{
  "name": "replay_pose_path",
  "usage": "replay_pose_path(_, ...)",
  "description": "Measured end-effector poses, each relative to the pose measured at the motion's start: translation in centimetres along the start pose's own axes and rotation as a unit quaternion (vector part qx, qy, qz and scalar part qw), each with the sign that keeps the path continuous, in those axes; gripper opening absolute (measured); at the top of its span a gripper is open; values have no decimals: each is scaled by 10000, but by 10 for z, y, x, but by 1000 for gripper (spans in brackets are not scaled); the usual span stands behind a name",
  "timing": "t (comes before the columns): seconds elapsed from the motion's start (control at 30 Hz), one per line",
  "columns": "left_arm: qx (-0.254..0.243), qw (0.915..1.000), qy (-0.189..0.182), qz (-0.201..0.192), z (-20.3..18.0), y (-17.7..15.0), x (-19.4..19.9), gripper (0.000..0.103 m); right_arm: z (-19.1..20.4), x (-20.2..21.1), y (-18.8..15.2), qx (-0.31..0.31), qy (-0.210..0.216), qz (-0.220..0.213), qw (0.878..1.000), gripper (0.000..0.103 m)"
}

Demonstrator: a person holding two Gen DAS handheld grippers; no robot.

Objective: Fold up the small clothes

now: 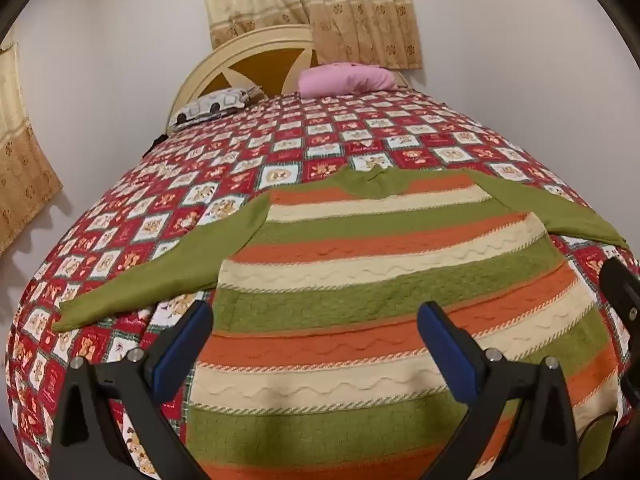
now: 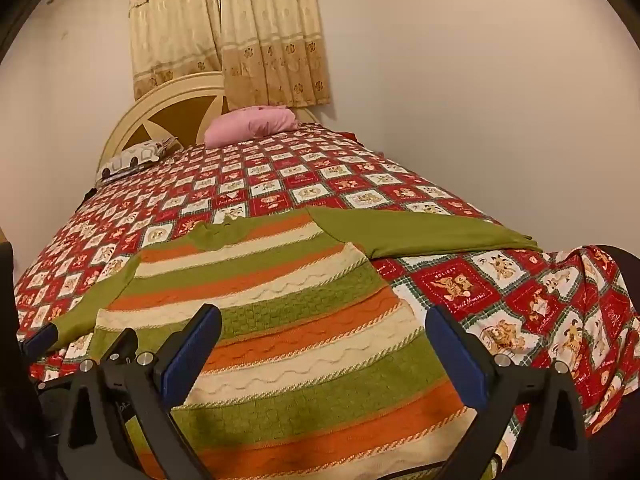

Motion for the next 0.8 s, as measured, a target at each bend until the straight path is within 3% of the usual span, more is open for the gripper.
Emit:
replay_pose_path(0.13, -3, 10000, -56, -27, -6, -3, 8, 103, 1, 1, 0, 32, -19, 9, 10000, 102)
replay_pose_path(0.17, 69, 9997, -157, 190, -1, -4, 2, 103, 1, 1, 1, 36, -17, 10, 10000, 102)
replay_pose_path(0.23, 105, 9995, -180, 224, 3, -5, -2, 103, 1, -3, -4, 33, 0, 9, 10000, 102)
replay_pose_path(0.8, 259, 9992, -274, 115, 4, -10, -4, 103, -1, -3, -4, 105, -113, -37, 9999, 102)
Point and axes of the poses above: each gripper's, at about its wrist camera, not at the fingertips, and x roughly against the way its jaws point, z to its left, y to its top, the point moved 8 cm from there along -x, roughly the way its jaws point, and after that the axes turned 13 degrees about -y, right-handed, at the moved point
